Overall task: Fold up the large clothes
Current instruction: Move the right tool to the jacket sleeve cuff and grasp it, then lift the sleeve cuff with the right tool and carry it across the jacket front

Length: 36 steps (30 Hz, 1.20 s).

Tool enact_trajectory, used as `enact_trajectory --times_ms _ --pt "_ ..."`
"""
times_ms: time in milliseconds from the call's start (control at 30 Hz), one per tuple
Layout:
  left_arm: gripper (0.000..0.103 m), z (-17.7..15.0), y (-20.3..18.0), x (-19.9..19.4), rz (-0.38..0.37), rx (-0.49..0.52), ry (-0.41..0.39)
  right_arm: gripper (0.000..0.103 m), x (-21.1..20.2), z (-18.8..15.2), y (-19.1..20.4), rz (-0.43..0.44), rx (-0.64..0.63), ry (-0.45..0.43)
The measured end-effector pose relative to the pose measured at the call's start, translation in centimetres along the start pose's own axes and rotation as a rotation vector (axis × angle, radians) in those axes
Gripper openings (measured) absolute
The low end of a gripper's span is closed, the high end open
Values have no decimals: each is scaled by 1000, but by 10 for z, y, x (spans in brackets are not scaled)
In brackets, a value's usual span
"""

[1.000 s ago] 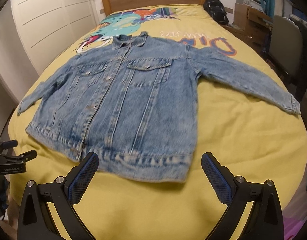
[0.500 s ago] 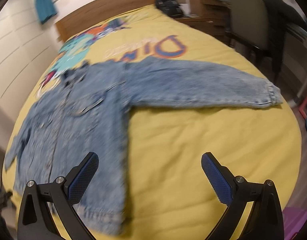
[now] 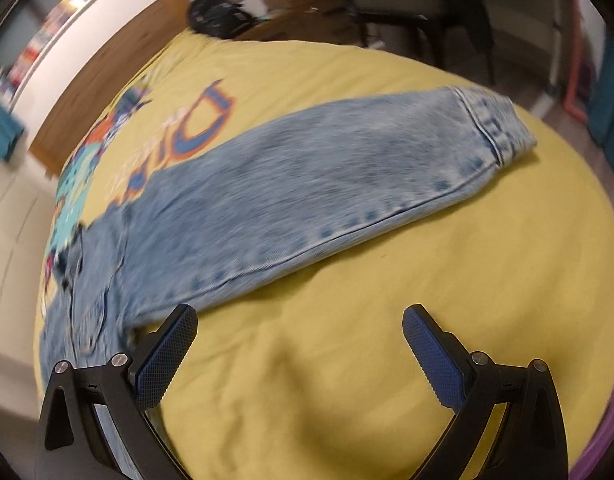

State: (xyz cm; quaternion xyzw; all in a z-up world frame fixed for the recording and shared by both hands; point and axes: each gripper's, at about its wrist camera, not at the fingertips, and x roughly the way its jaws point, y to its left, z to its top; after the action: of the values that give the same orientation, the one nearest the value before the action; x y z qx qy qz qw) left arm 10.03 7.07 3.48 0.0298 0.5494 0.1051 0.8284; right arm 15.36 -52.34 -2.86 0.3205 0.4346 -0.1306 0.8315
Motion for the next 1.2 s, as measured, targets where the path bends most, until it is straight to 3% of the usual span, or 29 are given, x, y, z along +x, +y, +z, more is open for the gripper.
enact_trajectory --times_ms 267,733,800,867,967,1200 --pt "102 9 1 9 14 -23 35 102 17 20 -32 27 98 0" --pt "102 7 6 18 61 -37 69 100 15 61 -97 173 350 -90" --pt "102 7 5 19 60 -34 71 95 15 63 -101 179 368 -97" --pt "102 7 3 19 60 -30 72 77 14 66 -112 191 411 -110" --pt "102 7 2 20 60 -25 75 59 14 70 -131 207 482 -124" --pt "102 8 2 20 54 -26 74 32 18 81 -150 226 554 -137"
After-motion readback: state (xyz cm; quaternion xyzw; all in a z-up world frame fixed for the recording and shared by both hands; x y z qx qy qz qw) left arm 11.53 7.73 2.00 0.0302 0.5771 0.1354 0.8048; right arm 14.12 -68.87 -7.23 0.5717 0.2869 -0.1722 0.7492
